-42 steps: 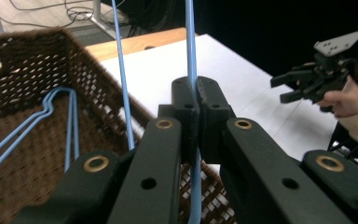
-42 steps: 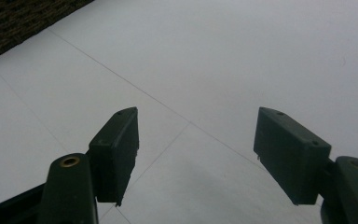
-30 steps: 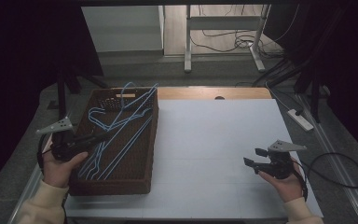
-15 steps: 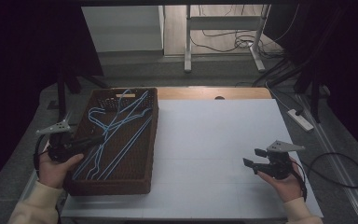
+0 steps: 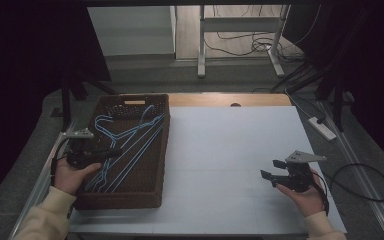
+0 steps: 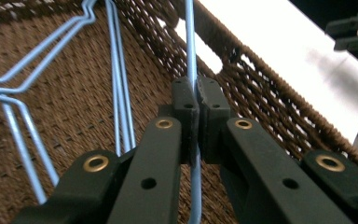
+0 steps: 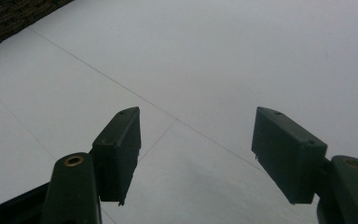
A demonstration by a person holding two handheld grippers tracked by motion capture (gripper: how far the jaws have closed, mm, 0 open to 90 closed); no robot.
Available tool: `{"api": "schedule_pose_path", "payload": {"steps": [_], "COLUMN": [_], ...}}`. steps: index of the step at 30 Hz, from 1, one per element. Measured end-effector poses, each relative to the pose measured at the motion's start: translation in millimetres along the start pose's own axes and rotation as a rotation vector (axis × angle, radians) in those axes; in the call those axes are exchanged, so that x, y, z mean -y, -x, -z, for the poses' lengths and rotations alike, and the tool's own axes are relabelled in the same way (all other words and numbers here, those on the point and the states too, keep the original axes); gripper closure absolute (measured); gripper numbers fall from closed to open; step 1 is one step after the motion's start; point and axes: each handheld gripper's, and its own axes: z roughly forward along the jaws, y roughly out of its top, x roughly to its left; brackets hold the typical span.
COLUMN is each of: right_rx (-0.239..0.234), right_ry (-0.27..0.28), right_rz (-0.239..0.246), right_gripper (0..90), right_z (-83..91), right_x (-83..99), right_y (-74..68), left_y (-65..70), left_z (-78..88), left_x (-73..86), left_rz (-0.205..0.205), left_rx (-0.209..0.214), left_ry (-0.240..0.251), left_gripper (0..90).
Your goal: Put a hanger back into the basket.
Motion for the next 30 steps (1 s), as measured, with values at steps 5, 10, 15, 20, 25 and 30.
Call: {"api": "schedule_pose_path", "payload": {"steps": [5, 10, 15, 20, 25, 30], "right_rx": [0.001, 0.001, 0.000, -0.002, -0.002, -0.003], "right_ry": [-0.001, -0.001, 0.000, -0.007, -0.009, -0.007], "right_rz": [0.001, 0.001, 0.001, 0.004, 0.003, 0.006], "right_gripper": [33.3, 33.2, 33.2, 32.9, 32.9, 32.8], "right_z": [-0.8, -0.4, -0.5, -1.7, -1.8, -1.4], "right_x": [0.2, 0.1, 0.0, 0.1, 0.2, 0.3], "right_y": [-0.3, -0.8, -0.8, -1.9, -1.6, -1.9], "left_y": [-7.4, -15.7, -23.4, -28.5, -28.6, -26.6], "left_z": [-3.3, -4.8, -7.3, -17.3, -24.4, -21.4], "left_x": [2.1, 3.9, 6.6, 8.4, 7.3, 5.4], "left_rz": [0.045, 0.099, 0.157, 0.162, 0.142, 0.118], "left_rx": [0.000, -0.055, -0.187, -0.233, -0.286, -0.303], "left_ry": [-0.011, -0.016, -0.089, -0.204, -0.267, -0.199], "left_gripper": [87.1, 86.8, 86.5, 86.3, 84.4, 71.8]}}
